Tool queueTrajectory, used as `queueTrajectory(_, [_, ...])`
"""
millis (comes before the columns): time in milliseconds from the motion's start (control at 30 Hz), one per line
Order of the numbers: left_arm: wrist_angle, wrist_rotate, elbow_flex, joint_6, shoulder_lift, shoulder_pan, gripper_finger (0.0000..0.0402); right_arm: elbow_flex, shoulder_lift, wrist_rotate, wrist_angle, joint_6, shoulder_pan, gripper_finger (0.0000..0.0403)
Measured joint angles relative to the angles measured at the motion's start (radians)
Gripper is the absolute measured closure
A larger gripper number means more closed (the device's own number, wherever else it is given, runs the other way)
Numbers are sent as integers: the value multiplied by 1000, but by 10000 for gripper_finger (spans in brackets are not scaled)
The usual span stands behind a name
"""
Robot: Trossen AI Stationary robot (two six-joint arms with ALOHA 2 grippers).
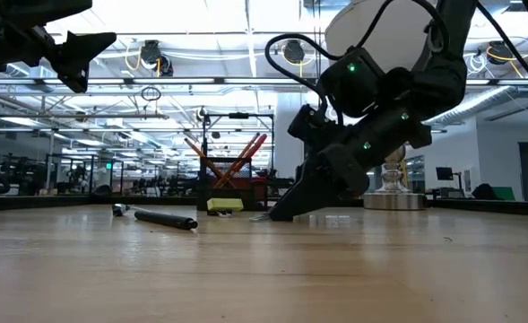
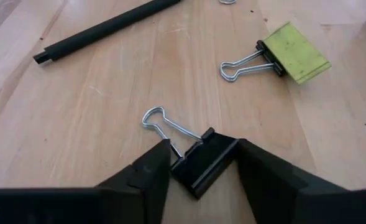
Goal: Pick and place office supplies into organizer
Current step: Put the black binder clip into the black desk organizer
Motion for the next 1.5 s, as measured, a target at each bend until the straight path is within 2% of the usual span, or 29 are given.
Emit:
queueTrajectory(200, [0,0,0,0,0,0,158,-1,0,5,0,3,0,300])
queueTrajectory(367, [0,0,0,0,0,0,158,-1,1,5,10,4,-1,335])
queueTrajectory(700, [0,0,0,0,0,0,158,-3,-3,2,115,-6,12,342])
queueTrajectory(933, [0,0,0,0,0,0,158,-4,-38,5,114,-8,12,355])
queueTrajectory(1167, [0,0,0,0,0,0,158,-4,-76,6,90,-38,11,397])
queueTrajectory(1500, [0,0,0,0,0,0,158,-4,-78,8,93,-38,11,402])
